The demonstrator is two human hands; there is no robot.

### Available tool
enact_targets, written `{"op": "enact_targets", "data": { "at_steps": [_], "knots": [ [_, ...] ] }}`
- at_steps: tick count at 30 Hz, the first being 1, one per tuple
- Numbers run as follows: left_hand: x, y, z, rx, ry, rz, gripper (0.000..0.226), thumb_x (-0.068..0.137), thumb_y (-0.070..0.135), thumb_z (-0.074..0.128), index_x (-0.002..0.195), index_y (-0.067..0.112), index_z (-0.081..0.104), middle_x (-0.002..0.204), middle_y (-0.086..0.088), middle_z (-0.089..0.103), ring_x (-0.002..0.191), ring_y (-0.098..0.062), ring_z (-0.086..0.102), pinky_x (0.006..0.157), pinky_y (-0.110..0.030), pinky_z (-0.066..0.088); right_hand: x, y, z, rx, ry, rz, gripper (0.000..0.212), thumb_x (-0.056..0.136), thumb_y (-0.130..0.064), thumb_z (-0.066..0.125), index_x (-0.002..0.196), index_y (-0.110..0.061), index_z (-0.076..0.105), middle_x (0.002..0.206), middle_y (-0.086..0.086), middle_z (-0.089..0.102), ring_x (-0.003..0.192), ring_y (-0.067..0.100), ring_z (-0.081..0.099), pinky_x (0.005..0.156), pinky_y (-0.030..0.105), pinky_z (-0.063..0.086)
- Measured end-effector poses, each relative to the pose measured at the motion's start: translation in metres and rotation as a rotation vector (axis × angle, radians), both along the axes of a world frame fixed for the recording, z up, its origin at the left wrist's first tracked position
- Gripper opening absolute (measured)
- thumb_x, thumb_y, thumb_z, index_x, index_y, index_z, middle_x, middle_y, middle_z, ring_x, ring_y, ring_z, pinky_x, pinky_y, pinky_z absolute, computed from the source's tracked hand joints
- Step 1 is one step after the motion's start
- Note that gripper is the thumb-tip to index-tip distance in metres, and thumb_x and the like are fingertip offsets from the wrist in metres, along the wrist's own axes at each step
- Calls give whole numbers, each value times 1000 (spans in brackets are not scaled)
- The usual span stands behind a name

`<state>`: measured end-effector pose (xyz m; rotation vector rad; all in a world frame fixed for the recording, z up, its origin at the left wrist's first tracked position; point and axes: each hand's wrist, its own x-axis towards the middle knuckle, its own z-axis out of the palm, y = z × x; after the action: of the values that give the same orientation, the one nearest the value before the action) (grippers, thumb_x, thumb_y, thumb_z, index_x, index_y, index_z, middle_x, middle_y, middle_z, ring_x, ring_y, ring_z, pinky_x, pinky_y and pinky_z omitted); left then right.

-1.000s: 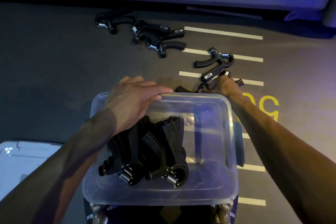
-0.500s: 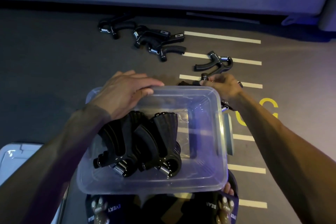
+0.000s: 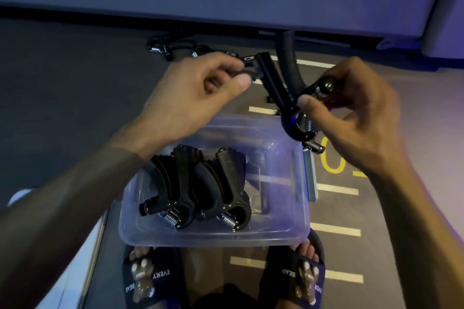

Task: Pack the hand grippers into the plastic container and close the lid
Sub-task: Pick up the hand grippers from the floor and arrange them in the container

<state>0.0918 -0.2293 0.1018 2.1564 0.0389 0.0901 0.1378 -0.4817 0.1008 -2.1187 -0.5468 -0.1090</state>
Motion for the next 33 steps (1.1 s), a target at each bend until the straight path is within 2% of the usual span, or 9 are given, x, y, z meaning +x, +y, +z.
{"op": "enact_targets", "data": {
  "at_steps": [2, 4, 10, 13, 16, 20, 23, 25, 33],
  "knots": [
    [8, -5, 14, -40, 77, -49, 41, 92, 58, 60, 113, 25, 70, 86, 4, 77, 74, -10, 71, 76, -36, 58, -18, 3, 7, -23, -13, 66, 29, 86, -40, 75, 91, -23, 52, 81, -10, 64, 70, 10, 65, 63, 28, 53],
    [13, -4, 21, 1, 137, -77, 41, 93, 62, 56, 108, 26, 68, 84, 7, 77, 67, -4, 70, 64, -27, 55, -33, 2, 9, -37, -2, 67, 31, 86, -42, 73, 91, -21, 52, 79, -10, 64, 71, 9, 66, 63, 31, 53],
    [14, 0, 29, -109, 420, -208, 35, 92, 45, 61, 95, 12, 72, 84, -10, 77, 57, -15, 64, 55, -31, 56, -71, -2, 7, -129, -65, 195, 30, 85, -41, 75, 87, -16, 59, 75, -13, 64, 70, 8, 64, 62, 25, 50],
    [11, -5, 26, -41, 388, -305, 29, 91, 38, 69, 100, 11, 72, 82, -8, 77, 62, -15, 70, 58, -30, 60, -71, -10, 5, -382, 201, 390, 27, 81, -36, 79, 95, -23, 60, 82, -13, 67, 76, 9, 64, 67, 28, 50],
    [1, -18, 14, 143, 280, -424, 27, 86, 39, 78, 101, 18, 72, 81, 1, 75, 65, -9, 70, 63, -24, 57, -61, -23, 2, -576, 425, 470, 22, 84, -28, 78, 101, -33, 64, 91, -21, 69, 83, -1, 64, 69, 16, 47],
    [-15, -43, -16, 402, 111, -497, 33, 86, 54, 72, 107, 29, 69, 71, 15, 64, 64, 2, 57, 60, -16, 40, -43, -31, -3, -586, 334, 339, 13, 89, -25, 72, 101, -29, 68, 92, -15, 71, 80, 5, 66, 67, 15, 48],
    [-19, -59, -38, 636, 59, -591, 46, 90, 68, 54, 121, 34, 61, 103, 11, 72, 100, -16, 66, 82, -30, 46, -23, -36, -17, -465, 335, 151, 9, 91, -20, 69, 100, -20, 71, 90, -5, 74, 79, 14, 68, 75, 35, 55],
    [-21, -65, -49, 788, 2, -685, 53, 92, 71, 44, 127, 33, 55, 119, 9, 69, 116, -17, 62, 95, -33, 38, -11, -40, -29, -399, 361, 55, 5, 91, -16, 67, 94, -18, 71, 84, -1, 74, 78, 20, 70, 77, 43, 56],
    [-19, -70, -79, 861, 23, -774, 44, 96, 64, 47, 120, 27, 51, 121, 8, 68, 120, -17, 56, 93, -32, 28, 30, -48, -113, -459, 517, -212, 9, 87, -12, 63, 92, -15, 70, 91, 3, 75, 89, 29, 69, 82, 40, 55]
  ]
}}
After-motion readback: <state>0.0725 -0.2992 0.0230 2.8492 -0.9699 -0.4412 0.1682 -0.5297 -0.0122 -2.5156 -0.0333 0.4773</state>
